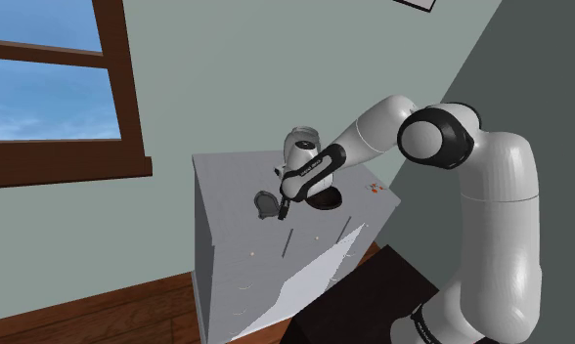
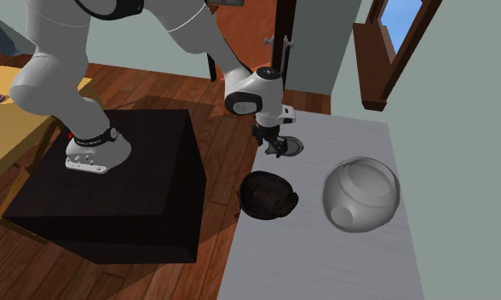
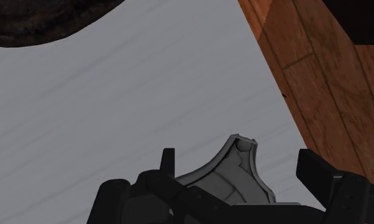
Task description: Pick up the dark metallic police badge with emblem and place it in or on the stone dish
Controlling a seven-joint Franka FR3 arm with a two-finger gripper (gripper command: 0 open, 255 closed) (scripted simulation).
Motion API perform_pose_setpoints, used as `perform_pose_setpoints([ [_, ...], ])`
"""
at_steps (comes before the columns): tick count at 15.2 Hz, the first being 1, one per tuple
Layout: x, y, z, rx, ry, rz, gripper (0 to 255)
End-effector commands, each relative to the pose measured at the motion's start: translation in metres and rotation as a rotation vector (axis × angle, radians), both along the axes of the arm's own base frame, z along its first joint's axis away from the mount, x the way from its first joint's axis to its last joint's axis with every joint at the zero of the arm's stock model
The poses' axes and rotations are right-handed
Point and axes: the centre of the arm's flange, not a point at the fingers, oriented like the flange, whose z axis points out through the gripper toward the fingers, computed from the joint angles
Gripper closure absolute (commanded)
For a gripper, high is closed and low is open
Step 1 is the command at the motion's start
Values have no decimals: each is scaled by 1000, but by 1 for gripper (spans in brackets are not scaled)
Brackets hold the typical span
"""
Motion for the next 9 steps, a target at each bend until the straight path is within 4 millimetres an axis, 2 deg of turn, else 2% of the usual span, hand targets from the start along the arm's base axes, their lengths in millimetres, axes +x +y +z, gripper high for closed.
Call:
perform_pose_setpoints([
  [1, 0, 0, -4, 0, 0, 0, 0],
  [7, 0, 0, -4, 0, 0, 0, 0],
  [8, 0, 0, -4, 0, 0, 0, 255],
  [9, 0, 0, -4, 0, 0, 0, 255],
])
